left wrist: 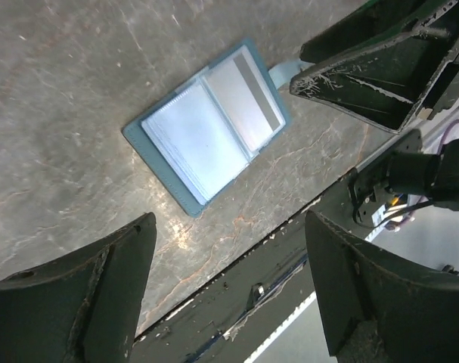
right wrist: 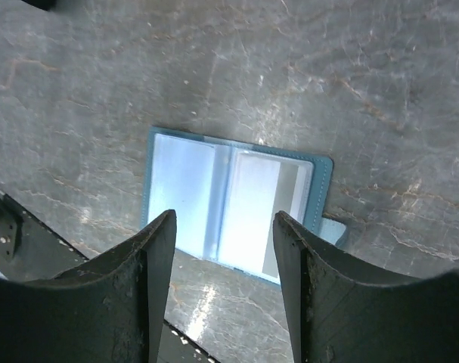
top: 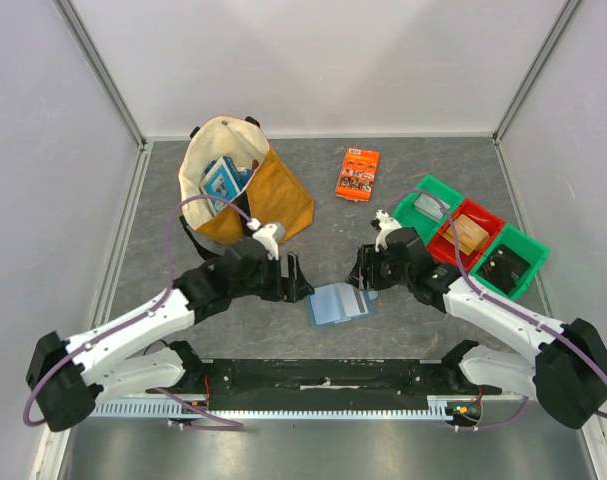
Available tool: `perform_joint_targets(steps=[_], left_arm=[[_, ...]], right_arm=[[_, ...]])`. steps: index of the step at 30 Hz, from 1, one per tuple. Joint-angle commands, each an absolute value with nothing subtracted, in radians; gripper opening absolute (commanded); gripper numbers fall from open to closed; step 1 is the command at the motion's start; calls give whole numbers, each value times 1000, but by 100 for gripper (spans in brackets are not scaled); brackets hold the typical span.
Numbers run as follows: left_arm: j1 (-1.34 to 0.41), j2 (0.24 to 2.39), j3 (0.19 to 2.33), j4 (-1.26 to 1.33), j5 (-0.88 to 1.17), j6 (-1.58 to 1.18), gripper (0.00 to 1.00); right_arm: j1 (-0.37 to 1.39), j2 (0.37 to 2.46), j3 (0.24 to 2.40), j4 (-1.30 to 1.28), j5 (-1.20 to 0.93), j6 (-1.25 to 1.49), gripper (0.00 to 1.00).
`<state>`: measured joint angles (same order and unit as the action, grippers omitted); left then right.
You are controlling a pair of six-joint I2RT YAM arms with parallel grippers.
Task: Take the credit cards out of the card holder
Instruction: Place the credit card in the storage box, then remove the credit card from the card holder.
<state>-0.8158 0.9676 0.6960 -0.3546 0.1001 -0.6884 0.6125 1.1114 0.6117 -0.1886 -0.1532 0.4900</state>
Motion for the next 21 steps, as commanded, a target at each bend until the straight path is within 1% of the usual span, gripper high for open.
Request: perform_joint_targets(steps=[1,6,10,12,14,17,21], left_arm=[[-874,1063,750,-249,18,-775,85],[-907,1193,781,-193,5,-784,85],[-920,1304,810,-160,5,-784,81],[-926,1363,824,-156,5,-779,74],[-933,1403,831,-152,5,-775,65],[-940,1451,831,-132,5,-770,50],[-950,1499,833,-124,3,-767,45]], right_arm=[[623,1153,575,-124,-127,500,61],[623,1169,542,-120,-83,505,59],[623,1201,541,-118,-94,492,56],[623,1218,535,-103,-103,492,54],[623,1224,528,-89,-104,492,51],[621,1242,528,-89,-98,485,50],[623,1259,520,-75,-106,485,49]])
